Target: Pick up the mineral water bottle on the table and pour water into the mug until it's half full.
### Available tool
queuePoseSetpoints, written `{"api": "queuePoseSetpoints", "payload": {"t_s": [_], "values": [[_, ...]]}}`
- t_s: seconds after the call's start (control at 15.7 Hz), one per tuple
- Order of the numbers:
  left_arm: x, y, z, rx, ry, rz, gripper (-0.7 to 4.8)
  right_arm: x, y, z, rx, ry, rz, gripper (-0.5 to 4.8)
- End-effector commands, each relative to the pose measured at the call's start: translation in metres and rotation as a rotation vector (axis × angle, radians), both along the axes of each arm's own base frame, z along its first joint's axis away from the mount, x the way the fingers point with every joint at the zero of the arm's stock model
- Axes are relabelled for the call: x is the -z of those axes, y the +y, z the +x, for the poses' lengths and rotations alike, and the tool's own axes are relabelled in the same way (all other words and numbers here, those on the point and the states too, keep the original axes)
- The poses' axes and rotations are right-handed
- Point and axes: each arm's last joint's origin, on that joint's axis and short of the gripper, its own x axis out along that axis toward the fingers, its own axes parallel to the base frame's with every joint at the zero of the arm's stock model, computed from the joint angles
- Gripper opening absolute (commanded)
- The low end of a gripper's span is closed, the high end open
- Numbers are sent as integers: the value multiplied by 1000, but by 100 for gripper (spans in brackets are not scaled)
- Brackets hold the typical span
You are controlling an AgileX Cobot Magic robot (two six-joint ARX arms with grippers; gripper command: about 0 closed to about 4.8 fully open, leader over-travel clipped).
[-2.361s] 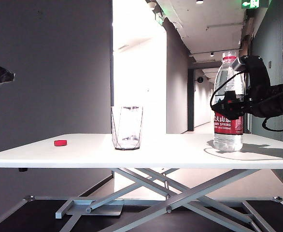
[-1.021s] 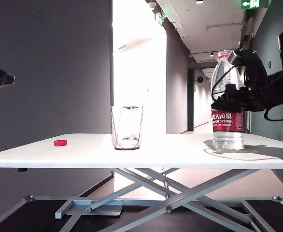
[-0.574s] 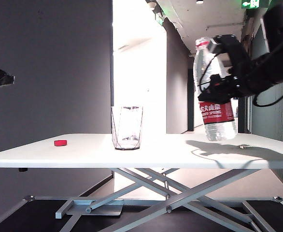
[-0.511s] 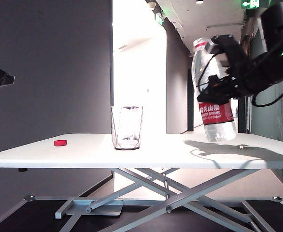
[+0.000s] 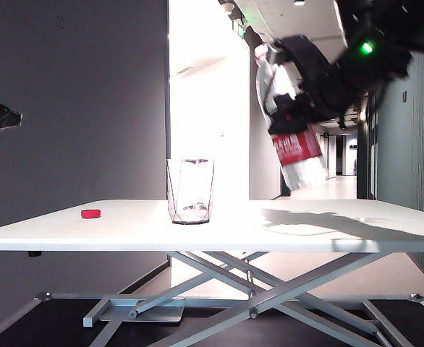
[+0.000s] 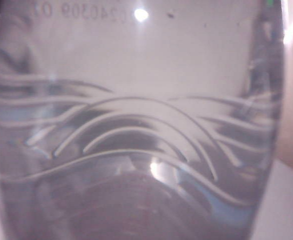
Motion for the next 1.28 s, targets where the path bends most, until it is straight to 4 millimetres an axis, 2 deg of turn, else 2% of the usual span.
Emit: {"api": "queuePoseSetpoints", "payload": {"t_s": [0.06,0.45,0.89,1.28], "values": [[-1,0,0,-1,-7,-1,28,-28,10,2,27,-121,-78,207],[-1,0,0,-1,-7,0,28,-27,12,5,48,-125,-120,207],[0,0,0,-1,-2,2,28,-2,29,26,13,-78,-177,207],[0,0,0,0,-18,24,28,15,46,28,-24,-83,-316,207]]}}
